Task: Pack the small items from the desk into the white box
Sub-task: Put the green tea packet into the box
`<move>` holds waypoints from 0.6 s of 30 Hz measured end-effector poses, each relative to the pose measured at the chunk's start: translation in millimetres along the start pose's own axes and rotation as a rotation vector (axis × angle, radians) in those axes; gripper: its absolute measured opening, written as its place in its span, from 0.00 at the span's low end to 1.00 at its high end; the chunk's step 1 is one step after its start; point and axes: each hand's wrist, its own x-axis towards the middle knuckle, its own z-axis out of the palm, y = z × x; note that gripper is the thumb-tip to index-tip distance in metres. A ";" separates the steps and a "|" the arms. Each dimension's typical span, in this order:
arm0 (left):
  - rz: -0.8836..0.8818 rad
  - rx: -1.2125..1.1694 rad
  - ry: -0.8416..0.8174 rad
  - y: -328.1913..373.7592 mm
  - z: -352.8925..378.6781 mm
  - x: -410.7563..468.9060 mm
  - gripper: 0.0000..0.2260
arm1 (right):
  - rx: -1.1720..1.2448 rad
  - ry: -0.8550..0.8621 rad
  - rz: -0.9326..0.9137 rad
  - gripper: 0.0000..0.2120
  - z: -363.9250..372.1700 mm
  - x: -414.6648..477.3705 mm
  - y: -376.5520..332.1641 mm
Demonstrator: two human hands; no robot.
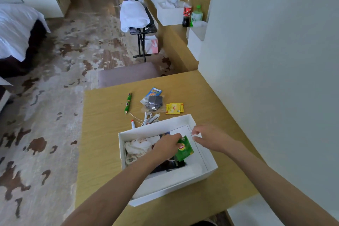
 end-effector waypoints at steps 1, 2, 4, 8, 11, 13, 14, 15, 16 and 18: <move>0.000 -0.003 -0.011 1.5 4.1 3.5 0.11 | -0.016 0.014 0.032 0.11 -0.3 -3.5 4.6; -0.008 -0.036 -0.046 3.8 8.4 6.5 0.10 | -0.017 0.027 0.070 0.11 -0.3 -7.5 9.1; -0.030 -0.120 -0.132 8.8 18.0 10.4 0.09 | 0.020 0.053 0.146 0.11 1.4 -14.3 18.0; 0.037 0.002 -0.208 12.4 37.5 14.2 0.12 | 0.148 0.020 0.211 0.17 8.5 -24.5 34.2; 0.106 0.074 -0.230 15.4 46.7 14.0 0.14 | 0.254 -0.034 0.212 0.21 15.1 -27.7 40.2; 0.137 0.119 -0.203 19.0 46.6 13.2 0.15 | 0.298 -0.021 0.206 0.20 16.8 -26.4 43.6; 0.151 0.140 -0.175 20.1 45.4 13.4 0.15 | 0.320 -0.020 0.199 0.19 17.0 -24.8 44.9; 0.162 0.158 -0.150 20.7 43.6 13.6 0.15 | 0.341 -0.026 0.188 0.18 17.0 -22.5 45.4; 0.164 0.165 -0.143 21.0 41.2 13.7 0.15 | 0.359 -0.037 0.173 0.16 17.0 -20.3 45.7; 0.142 0.124 -0.175 20.2 36.3 15.0 0.13 | 0.384 -0.060 0.138 0.15 17.5 -15.5 46.6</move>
